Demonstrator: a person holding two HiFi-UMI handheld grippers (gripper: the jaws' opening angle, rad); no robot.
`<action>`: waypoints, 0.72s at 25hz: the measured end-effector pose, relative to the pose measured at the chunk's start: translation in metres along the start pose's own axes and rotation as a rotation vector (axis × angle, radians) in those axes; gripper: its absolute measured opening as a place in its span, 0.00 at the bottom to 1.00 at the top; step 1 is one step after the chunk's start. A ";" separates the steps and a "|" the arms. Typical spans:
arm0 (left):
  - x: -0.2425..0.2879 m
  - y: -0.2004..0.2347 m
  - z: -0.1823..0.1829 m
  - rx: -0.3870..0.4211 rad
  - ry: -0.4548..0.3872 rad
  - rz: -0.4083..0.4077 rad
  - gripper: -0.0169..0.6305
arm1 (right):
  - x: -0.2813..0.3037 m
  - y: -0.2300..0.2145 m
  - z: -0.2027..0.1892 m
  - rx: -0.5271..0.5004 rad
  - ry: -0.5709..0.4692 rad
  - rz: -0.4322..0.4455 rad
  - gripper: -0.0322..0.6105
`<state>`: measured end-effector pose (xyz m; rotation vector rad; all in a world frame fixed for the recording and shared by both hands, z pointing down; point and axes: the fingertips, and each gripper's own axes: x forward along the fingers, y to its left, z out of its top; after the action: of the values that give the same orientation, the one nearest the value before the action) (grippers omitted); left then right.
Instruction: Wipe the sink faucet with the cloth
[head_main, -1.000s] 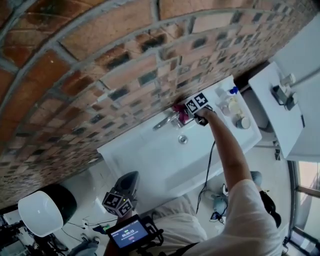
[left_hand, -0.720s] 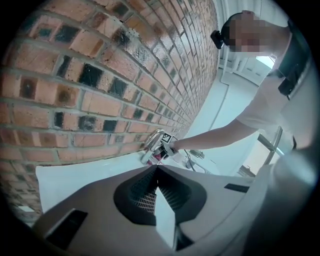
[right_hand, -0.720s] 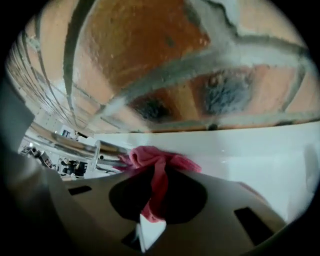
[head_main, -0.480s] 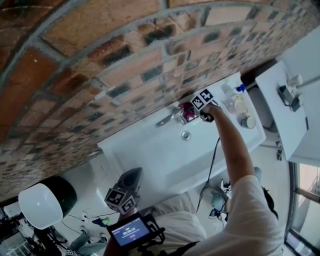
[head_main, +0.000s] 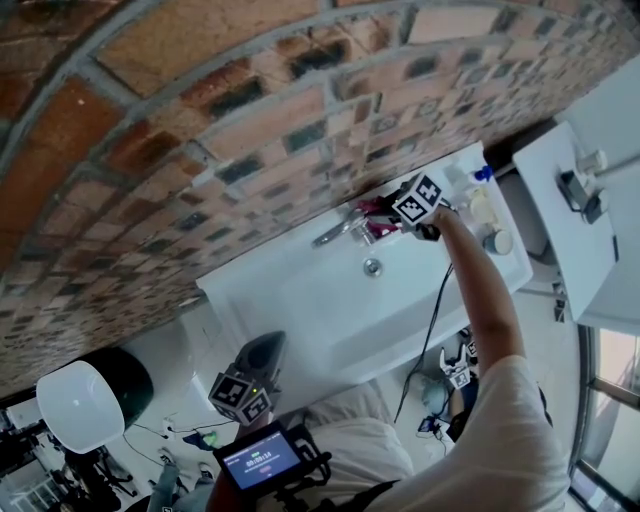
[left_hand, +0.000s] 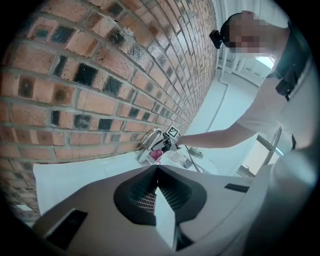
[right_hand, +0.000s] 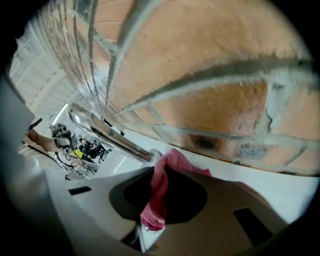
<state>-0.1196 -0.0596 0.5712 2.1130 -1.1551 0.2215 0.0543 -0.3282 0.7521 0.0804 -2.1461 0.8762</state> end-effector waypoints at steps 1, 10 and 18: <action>-0.001 0.000 -0.001 -0.002 -0.002 0.000 0.03 | -0.006 0.006 0.003 -0.008 -0.023 0.012 0.13; -0.001 -0.004 -0.005 -0.004 -0.009 -0.014 0.03 | -0.050 0.054 0.036 -0.077 -0.204 0.053 0.13; -0.001 -0.003 -0.008 -0.008 -0.022 -0.028 0.03 | -0.085 0.094 0.059 -0.154 -0.299 0.048 0.13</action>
<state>-0.1163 -0.0524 0.5752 2.1279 -1.1370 0.1802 0.0425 -0.3120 0.6138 0.0871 -2.4972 0.7611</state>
